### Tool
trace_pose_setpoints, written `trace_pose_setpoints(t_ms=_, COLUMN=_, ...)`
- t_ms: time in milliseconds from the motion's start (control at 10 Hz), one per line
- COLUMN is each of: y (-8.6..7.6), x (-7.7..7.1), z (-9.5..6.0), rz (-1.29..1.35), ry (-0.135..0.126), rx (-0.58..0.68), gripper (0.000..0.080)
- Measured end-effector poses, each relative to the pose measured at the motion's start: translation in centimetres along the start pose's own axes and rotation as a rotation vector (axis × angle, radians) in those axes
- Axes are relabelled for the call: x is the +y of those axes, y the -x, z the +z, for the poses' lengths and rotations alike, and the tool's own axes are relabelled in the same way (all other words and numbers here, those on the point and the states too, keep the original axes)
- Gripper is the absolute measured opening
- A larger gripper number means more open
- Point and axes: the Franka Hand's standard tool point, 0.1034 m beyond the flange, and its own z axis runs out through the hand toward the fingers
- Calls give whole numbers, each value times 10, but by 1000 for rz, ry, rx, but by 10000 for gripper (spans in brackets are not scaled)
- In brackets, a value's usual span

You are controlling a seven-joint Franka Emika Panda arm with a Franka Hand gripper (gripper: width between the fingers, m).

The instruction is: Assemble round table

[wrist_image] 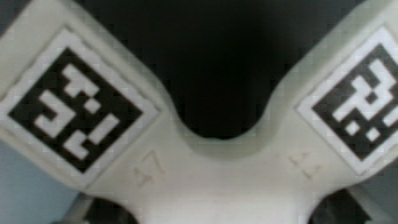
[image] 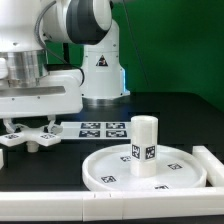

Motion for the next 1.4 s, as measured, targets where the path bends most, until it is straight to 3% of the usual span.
trace_pose_setpoints(t_ms=200, y=-1, x=-3, z=0, rz=-6, ry=-3, rx=-2, gripper=446)
trace_pose_setpoints(t_ms=400, y=0, x=-24, z=-11, rz=1, ry=-50, rx=-41, gripper=446)
trace_pose_setpoints(t_ms=700, y=-19, x=-94, z=-36, rz=47, ry=-58, rx=-12, gripper=448)
trace_pose_setpoints(t_ms=900, y=-31, x=-141, z=-58, rz=82, ry=-86, rx=-50, gripper=448)
trace_pose_setpoints(t_ms=1000, y=-41, x=-149, z=-67, rz=78, ry=-96, rx=-59, gripper=448)
trace_pose_setpoints(t_ms=1400, y=-42, x=-148, z=-65, rz=60, ry=-96, rx=-57, gripper=448)
